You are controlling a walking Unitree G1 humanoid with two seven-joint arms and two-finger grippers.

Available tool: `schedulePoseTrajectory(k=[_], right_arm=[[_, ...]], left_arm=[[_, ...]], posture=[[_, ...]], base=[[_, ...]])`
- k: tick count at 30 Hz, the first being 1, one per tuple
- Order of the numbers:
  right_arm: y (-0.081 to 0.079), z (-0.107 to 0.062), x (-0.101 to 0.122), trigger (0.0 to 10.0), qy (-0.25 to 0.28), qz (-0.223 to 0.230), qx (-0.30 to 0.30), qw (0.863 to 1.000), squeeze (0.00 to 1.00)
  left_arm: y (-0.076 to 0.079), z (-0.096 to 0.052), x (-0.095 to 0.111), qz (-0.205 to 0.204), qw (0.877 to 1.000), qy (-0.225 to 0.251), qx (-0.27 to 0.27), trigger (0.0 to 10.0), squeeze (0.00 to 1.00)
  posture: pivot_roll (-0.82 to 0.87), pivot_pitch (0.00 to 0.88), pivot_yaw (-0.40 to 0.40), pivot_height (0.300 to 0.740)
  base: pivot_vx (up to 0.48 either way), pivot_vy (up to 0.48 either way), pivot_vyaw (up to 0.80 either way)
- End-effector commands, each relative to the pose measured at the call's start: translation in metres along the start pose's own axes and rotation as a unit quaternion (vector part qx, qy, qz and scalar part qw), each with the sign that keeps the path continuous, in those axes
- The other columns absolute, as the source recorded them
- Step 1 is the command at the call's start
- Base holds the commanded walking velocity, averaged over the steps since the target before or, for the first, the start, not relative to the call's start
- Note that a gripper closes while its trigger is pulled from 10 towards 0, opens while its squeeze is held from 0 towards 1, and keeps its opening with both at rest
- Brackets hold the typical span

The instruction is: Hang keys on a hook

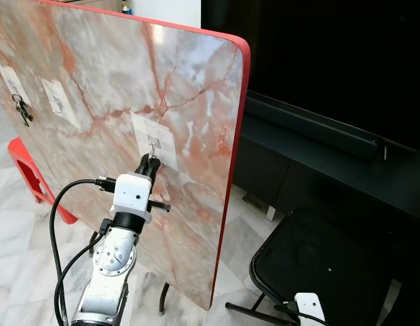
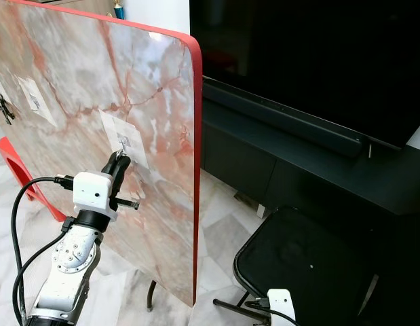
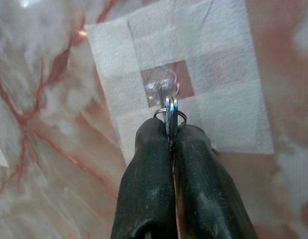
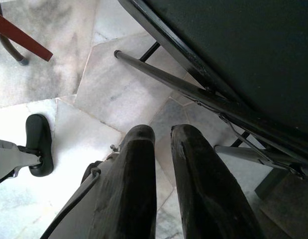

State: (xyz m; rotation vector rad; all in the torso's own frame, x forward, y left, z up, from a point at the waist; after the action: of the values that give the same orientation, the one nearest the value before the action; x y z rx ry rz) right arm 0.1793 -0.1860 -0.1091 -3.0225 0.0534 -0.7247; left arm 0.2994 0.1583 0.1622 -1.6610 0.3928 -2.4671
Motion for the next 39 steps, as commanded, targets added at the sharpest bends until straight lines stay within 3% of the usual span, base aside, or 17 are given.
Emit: schedulePoseTrajectory(k=[1, 24, 28, 32, 39], right_arm=[[0.001, 0.000, 0.002, 10.0, -0.001, -0.003, -0.001, 1.000, 0.00], [0.001, 0.000, 0.002, 10.0, -0.001, -0.004, -0.001, 1.000, 0.00], [0.001, 0.000, 0.002, 10.0, -0.001, -0.004, -0.001, 1.000, 0.00], [0.001, 0.000, 0.002, 10.0, -0.001, -0.005, -0.001, 1.000, 0.00], [0.002, 0.000, 0.002, 10.0, -0.001, -0.005, -0.001, 1.000, 0.00]], left_arm=[[-0.005, 0.002, -0.003, -0.005, 1.000, -0.010, 0.014, 10.0, 0.00], [0.007, -0.004, -0.018, -0.029, 0.998, -0.053, -0.019, 10.0, 0.00], [0.008, -0.003, -0.016, -0.027, 0.998, -0.047, -0.023, 10.0, 0.00], [0.016, -0.001, 0.001, -0.007, 0.998, -0.007, -0.055, 10.0, 0.00], [0.007, 0.003, 0.009, -0.002, 0.999, 0.014, -0.030, 10.0, 0.00]], posture=[[-0.02, 0.000, -0.046, 0.740], [-0.02, 0.000, -0.048, 0.740], [-0.02, 0.000, -0.048, 0.740], [-0.02, 0.000, -0.048, 0.740], [-0.02, 0.000, -0.047, 0.740]], base=[[0.000, 0.000, 0.00], [0.000, 0.000, 0.00], [0.000, 0.000, 0.00], [0.000, 0.000, 0.00], [0.000, 0.000, 0.00]])
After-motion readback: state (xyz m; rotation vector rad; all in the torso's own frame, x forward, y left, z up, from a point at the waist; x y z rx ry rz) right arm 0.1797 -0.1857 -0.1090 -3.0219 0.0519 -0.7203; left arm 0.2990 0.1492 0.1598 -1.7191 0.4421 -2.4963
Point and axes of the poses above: a point about 5 cm out from each wrist's last joint towards the gripper, its own z axis pointing out of the wrist towards the gripper, its own x axis along the axis of the wrist's last joint, y = z × x, the point moved 2 cm from there along z, pointing out of the wrist towards the gripper, and after that the axes turned 2 degrees about z, right-handed, at the moved point
